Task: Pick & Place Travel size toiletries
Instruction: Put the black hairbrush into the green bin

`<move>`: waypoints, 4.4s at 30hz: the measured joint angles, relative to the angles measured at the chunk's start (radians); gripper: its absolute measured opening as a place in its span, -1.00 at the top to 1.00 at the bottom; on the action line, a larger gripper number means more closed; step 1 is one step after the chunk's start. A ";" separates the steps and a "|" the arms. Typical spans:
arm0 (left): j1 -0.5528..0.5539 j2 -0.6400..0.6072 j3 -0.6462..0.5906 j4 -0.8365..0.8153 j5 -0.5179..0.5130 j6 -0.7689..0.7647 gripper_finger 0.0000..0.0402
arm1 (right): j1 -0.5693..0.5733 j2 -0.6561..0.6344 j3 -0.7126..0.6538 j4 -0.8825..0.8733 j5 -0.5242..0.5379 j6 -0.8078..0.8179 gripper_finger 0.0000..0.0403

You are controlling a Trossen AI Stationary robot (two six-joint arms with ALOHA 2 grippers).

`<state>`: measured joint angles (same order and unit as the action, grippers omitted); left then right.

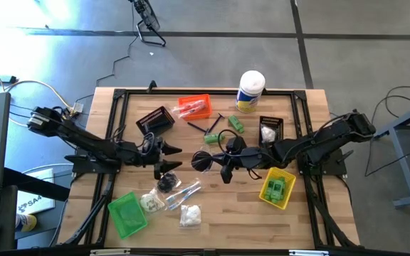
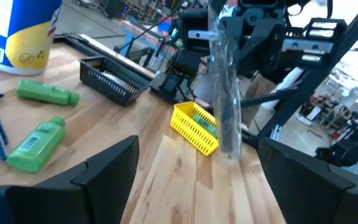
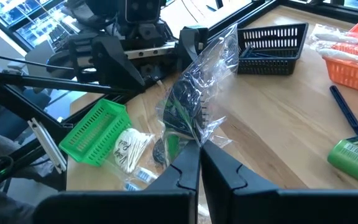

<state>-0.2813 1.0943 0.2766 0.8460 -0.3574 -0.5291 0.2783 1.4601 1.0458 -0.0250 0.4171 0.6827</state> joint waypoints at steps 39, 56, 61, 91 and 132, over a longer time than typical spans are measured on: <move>0.000 0.225 0.255 -0.090 0.006 -0.003 -0.12 | 0.000 0.000 0.000 0.012 -0.006 -0.078 0.98; 0.000 0.225 0.255 -0.115 0.034 -0.002 0.48 | 0.000 0.000 0.000 0.012 -0.005 -0.078 0.98; 0.000 0.225 0.255 -0.116 0.035 0.000 0.62 | 0.000 0.000 0.000 0.012 -0.005 -0.078 0.98; 0.000 0.224 0.254 -0.119 0.059 0.005 0.85 | 0.001 0.000 0.000 0.015 -0.062 -0.129 0.27; -0.134 0.087 0.607 -1.119 0.218 -0.686 0.86 | -0.168 -0.438 0.000 -0.524 0.105 -0.341 0.21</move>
<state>-0.4156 1.1810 0.8841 -0.2726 -0.1390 -1.2155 0.1100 1.0225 1.0462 -0.5489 0.5217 0.3412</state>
